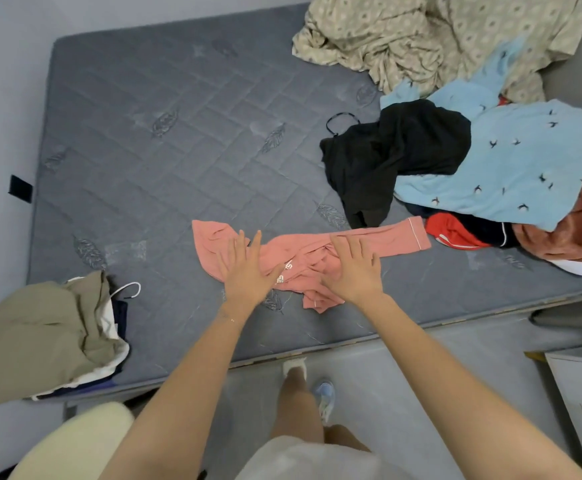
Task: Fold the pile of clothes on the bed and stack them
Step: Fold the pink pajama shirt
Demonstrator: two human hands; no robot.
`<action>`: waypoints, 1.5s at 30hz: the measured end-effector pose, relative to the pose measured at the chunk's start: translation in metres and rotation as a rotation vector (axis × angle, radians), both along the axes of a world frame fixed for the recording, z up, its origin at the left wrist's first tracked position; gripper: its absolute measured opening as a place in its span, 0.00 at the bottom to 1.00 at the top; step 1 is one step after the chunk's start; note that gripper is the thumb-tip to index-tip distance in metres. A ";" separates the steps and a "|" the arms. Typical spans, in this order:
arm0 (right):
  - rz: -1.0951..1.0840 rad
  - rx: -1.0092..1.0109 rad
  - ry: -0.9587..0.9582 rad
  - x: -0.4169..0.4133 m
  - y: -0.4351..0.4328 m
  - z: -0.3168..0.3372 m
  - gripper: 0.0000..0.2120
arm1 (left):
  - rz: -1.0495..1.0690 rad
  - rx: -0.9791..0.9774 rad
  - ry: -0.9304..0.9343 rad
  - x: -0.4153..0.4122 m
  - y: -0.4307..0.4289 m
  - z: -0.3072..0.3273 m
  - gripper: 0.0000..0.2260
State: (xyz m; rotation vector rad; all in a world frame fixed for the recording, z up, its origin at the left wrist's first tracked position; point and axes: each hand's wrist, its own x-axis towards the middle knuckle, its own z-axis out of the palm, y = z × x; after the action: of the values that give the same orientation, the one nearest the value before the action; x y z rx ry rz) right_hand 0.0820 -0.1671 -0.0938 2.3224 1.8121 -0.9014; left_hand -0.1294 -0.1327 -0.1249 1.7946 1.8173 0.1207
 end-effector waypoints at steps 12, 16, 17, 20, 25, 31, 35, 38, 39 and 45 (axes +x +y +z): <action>0.041 -0.122 0.046 -0.010 0.073 -0.109 0.38 | -0.020 -0.251 0.092 -0.003 0.063 -0.106 0.38; 0.120 -0.174 0.053 -0.019 0.097 -0.160 0.39 | 0.054 -0.353 0.085 -0.007 0.076 -0.161 0.37; 0.151 -0.183 0.054 -0.020 0.103 -0.174 0.39 | 0.057 -0.369 0.101 -0.008 0.079 -0.175 0.36; 0.220 -0.164 0.025 -0.021 0.121 -0.221 0.37 | 0.023 -0.312 0.141 -0.015 0.088 -0.218 0.33; 0.257 -0.066 0.016 -0.013 0.131 -0.273 0.23 | 0.007 -0.106 0.042 -0.023 0.096 -0.239 0.16; 0.142 0.091 0.234 -0.011 0.146 -0.244 0.17 | 0.179 0.080 -0.139 -0.036 0.102 -0.203 0.12; 0.080 0.124 0.322 -0.020 0.160 -0.201 0.23 | 0.211 0.164 -0.087 -0.039 0.117 -0.174 0.04; 0.086 0.190 0.335 -0.026 0.176 -0.149 0.24 | 0.252 0.265 -0.130 -0.043 0.133 -0.130 0.07; 0.097 0.204 0.320 -0.027 0.182 -0.132 0.23 | 0.258 0.305 -0.140 -0.045 0.139 -0.114 0.08; 0.011 0.289 0.405 -0.037 0.223 -0.032 0.25 | 0.260 0.435 -0.129 -0.057 0.172 -0.015 0.10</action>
State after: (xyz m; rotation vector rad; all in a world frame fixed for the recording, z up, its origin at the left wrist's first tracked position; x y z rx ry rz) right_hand 0.0447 0.0557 -0.1253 2.4227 2.2401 -1.2614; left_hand -0.1860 0.0389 -0.1403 1.7630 2.0314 0.7663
